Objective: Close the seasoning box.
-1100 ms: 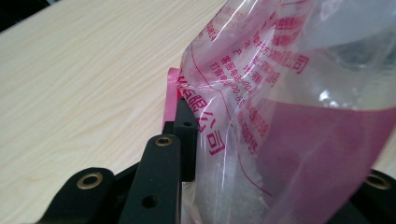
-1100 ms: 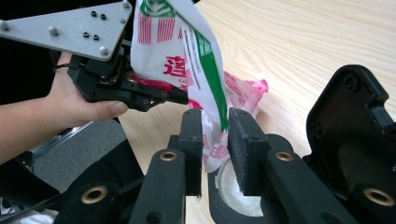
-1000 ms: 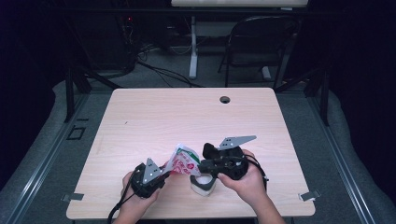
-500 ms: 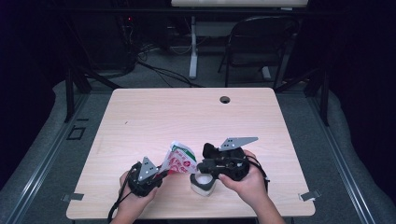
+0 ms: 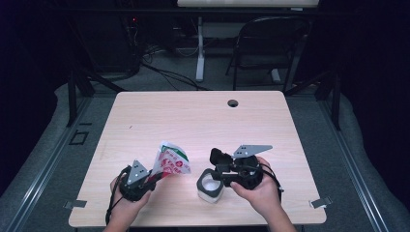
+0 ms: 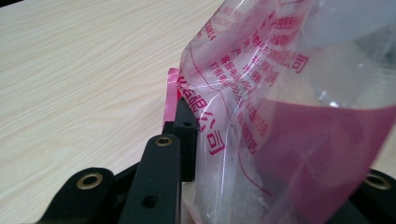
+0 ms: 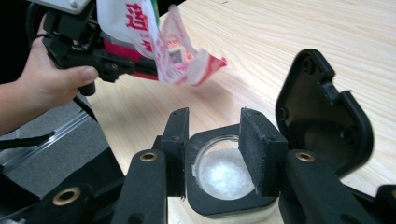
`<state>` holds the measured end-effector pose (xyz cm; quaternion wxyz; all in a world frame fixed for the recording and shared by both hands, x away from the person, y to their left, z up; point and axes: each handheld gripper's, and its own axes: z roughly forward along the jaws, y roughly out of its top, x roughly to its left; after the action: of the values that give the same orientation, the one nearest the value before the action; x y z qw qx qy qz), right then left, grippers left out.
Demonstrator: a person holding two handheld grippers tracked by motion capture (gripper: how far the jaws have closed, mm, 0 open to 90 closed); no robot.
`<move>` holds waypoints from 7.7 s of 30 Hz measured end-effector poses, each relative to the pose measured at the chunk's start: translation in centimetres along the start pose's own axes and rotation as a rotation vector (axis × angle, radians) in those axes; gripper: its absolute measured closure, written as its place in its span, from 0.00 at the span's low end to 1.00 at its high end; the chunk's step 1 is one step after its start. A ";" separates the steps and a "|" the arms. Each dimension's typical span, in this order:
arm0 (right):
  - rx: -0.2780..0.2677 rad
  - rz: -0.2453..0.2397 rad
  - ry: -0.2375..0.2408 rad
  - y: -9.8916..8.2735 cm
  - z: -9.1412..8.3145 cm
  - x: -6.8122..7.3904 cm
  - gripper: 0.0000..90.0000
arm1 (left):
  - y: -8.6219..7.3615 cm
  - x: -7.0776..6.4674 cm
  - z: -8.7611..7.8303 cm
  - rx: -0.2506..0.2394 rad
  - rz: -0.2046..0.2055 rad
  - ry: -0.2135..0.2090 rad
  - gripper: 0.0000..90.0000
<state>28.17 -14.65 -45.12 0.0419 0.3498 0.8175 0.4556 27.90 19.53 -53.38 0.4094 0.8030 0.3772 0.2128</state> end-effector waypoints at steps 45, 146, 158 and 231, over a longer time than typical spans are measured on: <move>-0.018 0.000 -0.043 0.1 0.6 -0.1 0.61 | -3.9 6.5 -3.0 -0.001 -0.225 0.254 0.82; -0.040 0.024 -0.087 0.2 -0.2 -1.4 0.57 | -1.7 -1.2 -1.7 0.038 -0.067 0.052 0.26; -0.068 0.038 -0.114 0.3 -1.7 -2.0 0.58 | -1.3 -2.1 -1.5 0.044 -0.052 0.028 0.28; -0.020 -0.003 -0.213 -0.3 -0.5 -2.4 0.91 | -1.0 -1.9 -2.8 0.006 -0.061 0.045 0.40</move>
<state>29.64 -16.57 -45.71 0.1328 0.3945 0.8043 0.4241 24.54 19.82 -52.64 0.4048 0.7873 0.4114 0.2169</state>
